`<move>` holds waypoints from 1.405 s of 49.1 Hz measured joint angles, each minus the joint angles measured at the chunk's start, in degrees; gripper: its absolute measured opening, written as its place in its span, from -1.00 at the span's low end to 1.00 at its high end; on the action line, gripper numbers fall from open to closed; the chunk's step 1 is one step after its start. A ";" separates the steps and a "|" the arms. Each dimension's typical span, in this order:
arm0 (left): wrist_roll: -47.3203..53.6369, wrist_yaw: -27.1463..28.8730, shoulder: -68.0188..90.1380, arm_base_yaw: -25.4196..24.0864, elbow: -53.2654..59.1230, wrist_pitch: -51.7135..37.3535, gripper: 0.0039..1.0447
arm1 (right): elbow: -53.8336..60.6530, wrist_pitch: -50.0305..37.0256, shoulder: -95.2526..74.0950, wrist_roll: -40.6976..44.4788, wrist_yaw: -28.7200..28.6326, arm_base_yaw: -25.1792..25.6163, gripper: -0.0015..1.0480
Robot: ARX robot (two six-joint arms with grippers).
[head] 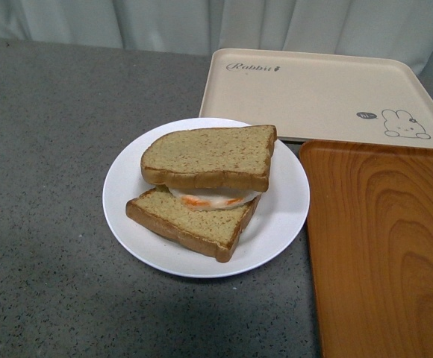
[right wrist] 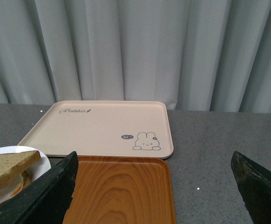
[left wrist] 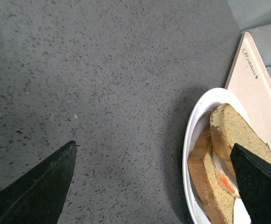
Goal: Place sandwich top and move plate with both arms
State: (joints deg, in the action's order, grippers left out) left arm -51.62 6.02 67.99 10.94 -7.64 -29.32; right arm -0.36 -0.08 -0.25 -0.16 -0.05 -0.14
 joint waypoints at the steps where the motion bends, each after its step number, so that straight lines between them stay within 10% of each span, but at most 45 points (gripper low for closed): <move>1: -0.46 -0.02 2.43 0.52 -0.37 -1.62 0.88 | 0.00 0.00 0.00 -0.02 -0.02 0.00 0.83; 29: -12.33 0.74 34.07 14.73 -11.15 -20.96 0.88 | 0.00 0.00 0.00 0.00 -0.02 0.00 0.83; 64: -18.93 3.96 40.44 17.88 -16.35 -21.97 0.88 | 0.00 -0.02 0.00 0.00 -0.02 0.00 0.83; 69: -19.32 4.15 41.05 17.62 -16.48 -21.68 0.55 | 0.00 0.00 0.00 -0.02 0.00 0.00 0.83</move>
State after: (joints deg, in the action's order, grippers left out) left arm -70.94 10.17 109.03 28.56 -24.12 -51.00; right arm -0.36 -0.08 -0.25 -0.19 -0.05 -0.14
